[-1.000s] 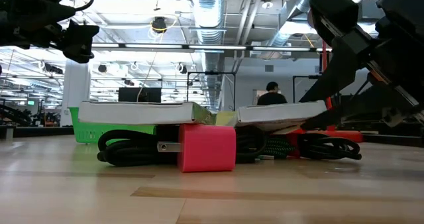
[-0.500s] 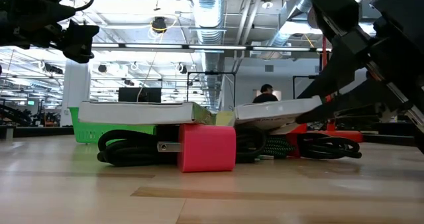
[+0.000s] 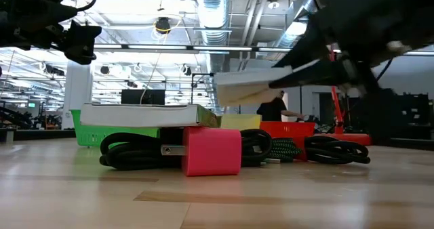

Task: Pick and place items into bin
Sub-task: Put the right white card reader box into the red bin

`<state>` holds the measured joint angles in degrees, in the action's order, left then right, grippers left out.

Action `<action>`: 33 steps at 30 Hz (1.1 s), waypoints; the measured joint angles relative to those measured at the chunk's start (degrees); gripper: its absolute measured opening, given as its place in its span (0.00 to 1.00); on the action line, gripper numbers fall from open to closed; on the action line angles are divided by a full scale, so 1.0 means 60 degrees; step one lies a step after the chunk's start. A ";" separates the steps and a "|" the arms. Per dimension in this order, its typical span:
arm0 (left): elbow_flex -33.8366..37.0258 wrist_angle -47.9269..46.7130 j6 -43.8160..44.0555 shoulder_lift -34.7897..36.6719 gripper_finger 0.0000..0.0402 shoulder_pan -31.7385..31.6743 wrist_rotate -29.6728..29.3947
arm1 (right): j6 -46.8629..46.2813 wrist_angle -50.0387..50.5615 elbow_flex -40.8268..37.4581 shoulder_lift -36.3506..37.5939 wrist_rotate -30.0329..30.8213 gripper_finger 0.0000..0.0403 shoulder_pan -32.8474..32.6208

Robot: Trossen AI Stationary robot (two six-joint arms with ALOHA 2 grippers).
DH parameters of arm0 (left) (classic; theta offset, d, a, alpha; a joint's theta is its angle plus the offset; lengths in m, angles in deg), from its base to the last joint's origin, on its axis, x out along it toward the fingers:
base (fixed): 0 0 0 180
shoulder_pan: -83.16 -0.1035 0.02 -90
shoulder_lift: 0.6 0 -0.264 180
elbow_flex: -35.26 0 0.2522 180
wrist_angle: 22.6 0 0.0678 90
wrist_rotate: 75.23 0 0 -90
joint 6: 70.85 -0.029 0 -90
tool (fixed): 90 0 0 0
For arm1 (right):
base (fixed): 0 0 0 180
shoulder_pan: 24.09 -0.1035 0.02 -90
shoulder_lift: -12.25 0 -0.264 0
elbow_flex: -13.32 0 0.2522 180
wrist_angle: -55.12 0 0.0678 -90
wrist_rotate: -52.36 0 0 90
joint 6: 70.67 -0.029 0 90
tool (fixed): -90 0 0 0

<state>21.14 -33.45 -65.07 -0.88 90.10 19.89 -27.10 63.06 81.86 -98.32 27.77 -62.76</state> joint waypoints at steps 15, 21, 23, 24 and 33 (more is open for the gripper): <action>0.0000 0.0000 0.0003 -0.0004 0.55 -0.0003 0.0000 | 0.1776 0.0125 0.0175 0.0038 0.1780 0.08 0.0343; 0.0000 0.0000 0.0001 -0.0002 0.55 0.0000 0.0000 | 0.0860 0.1840 0.0186 0.0896 0.1887 0.07 0.0804; 0.0000 0.0004 0.0002 -0.0001 0.55 -0.0001 0.0000 | 0.0120 0.2731 0.0178 0.1434 0.1823 0.07 0.1044; 0.0000 0.0000 0.0004 0.0000 0.55 -0.0004 0.0000 | -0.0280 0.3172 0.0182 0.1759 0.1755 0.07 0.1185; -0.0003 0.0004 0.0000 -0.0001 0.55 -0.0003 0.0003 | -0.3165 0.5785 0.0182 0.4946 -0.1139 0.08 0.2844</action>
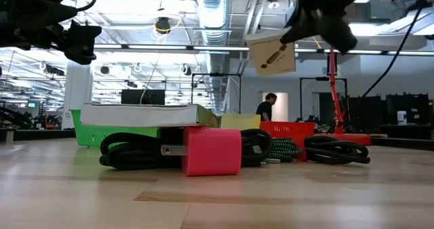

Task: Pick and place items into bin
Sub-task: Put the right white card reader box into the red bin

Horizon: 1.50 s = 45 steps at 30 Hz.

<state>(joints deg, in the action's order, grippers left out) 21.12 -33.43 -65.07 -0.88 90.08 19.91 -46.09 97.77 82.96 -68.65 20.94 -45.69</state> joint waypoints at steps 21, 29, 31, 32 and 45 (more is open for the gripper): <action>0.0003 -0.0001 0.0002 -0.0002 0.55 0.0002 -0.0003 | -0.2207 -0.0631 0.0000 0.2242 -0.7635 0.07 0.7228; 0.0003 -0.0003 0.0003 0.0001 0.55 0.0003 -0.0003 | -0.4241 -0.1838 0.0000 0.1271 -0.8701 0.07 0.8870; 0.0003 -0.0004 0.0000 -0.0003 0.55 0.0001 -0.0003 | -0.4687 -0.2076 0.0000 0.0981 -0.8788 0.07 0.9120; 0.0003 -0.0003 0.0001 0.0000 0.55 0.0002 -0.0003 | -0.4899 -0.2141 0.0000 0.0822 -0.8784 0.07 0.9189; 0.0003 -0.0001 0.0000 -0.0001 0.55 0.0003 -0.0003 | -0.5726 -0.2579 -0.0002 -0.0498 -0.8522 0.07 0.9092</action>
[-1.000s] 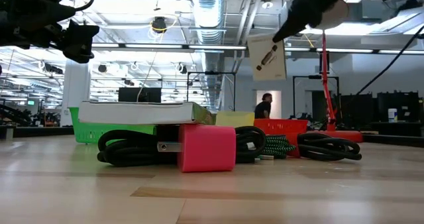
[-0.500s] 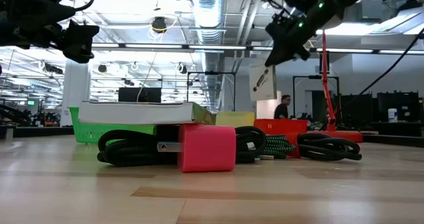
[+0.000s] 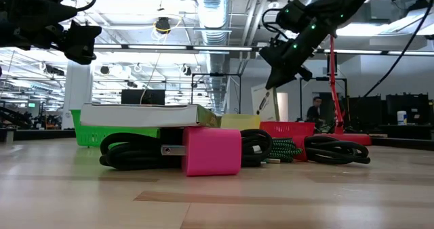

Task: Pick and place items into bin
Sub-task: Put the right white card reader box into the red bin

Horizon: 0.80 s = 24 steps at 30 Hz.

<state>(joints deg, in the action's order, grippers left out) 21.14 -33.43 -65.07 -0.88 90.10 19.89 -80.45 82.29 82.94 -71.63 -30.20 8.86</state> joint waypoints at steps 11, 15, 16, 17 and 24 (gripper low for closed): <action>-0.0002 -0.0002 0.0001 -0.0002 0.55 0.0000 0.0000 | 0.0179 0.0343 0.0002 0.0257 0.0808 0.07 -0.0222; 0.0000 -0.0001 0.0000 0.0000 0.55 0.0000 0.0000 | 0.0192 0.0433 0.0002 0.0227 0.0813 0.10 -0.0222; 0.0000 -0.0002 0.0001 0.0001 0.55 -0.0001 0.0000 | 0.0162 0.0440 0.0002 0.0213 0.0813 0.12 -0.0222; 0.0000 -0.0001 0.0000 0.0000 0.55 -0.0004 0.0000 | 0.0130 0.0476 0.0002 0.0213 0.0824 0.13 -0.0218; 0.0000 -0.0001 0.0000 -0.0002 0.55 -0.0002 0.0000 | 0.0200 0.0601 0.0002 0.0213 0.0992 0.15 -0.0218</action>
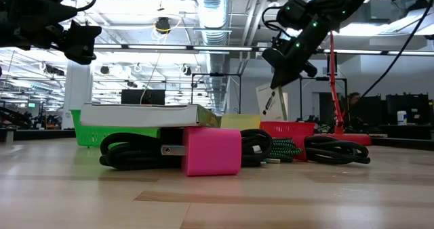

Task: Pick and place items into bin
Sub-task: Put the right white card reader box into the red bin

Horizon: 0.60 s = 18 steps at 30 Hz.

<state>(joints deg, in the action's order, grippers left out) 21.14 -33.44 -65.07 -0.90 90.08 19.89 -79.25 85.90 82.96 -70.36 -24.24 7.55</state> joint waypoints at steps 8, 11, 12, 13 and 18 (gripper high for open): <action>0.0000 -0.0002 0.0003 0.0002 0.55 0.0002 0.0000 | 0.0155 0.0120 0.0000 0.0000 0.0036 0.16 -0.0015; 0.0000 0.0000 0.0003 0.0002 0.55 -0.0002 0.0000 | 0.0174 0.0120 0.0000 0.0000 0.0036 0.16 -0.0025; 0.0000 -0.0002 0.0003 0.0003 0.55 -0.0001 0.0000 | 0.0174 0.0123 0.0000 0.0000 0.0032 0.16 -0.0025; 0.0000 0.0001 0.0000 0.0000 0.55 0.0001 0.0000 | 0.0174 0.0141 0.0000 0.0000 0.0032 0.16 -0.0025; 0.0000 -0.0002 0.0001 0.0002 0.55 0.0000 0.0000 | 0.0238 0.0283 0.0000 0.0000 0.0028 0.17 -0.0025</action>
<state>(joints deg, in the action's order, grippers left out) 21.14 -33.45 -65.06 -0.89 90.09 19.89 -77.82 87.60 82.96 -70.36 -24.08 7.39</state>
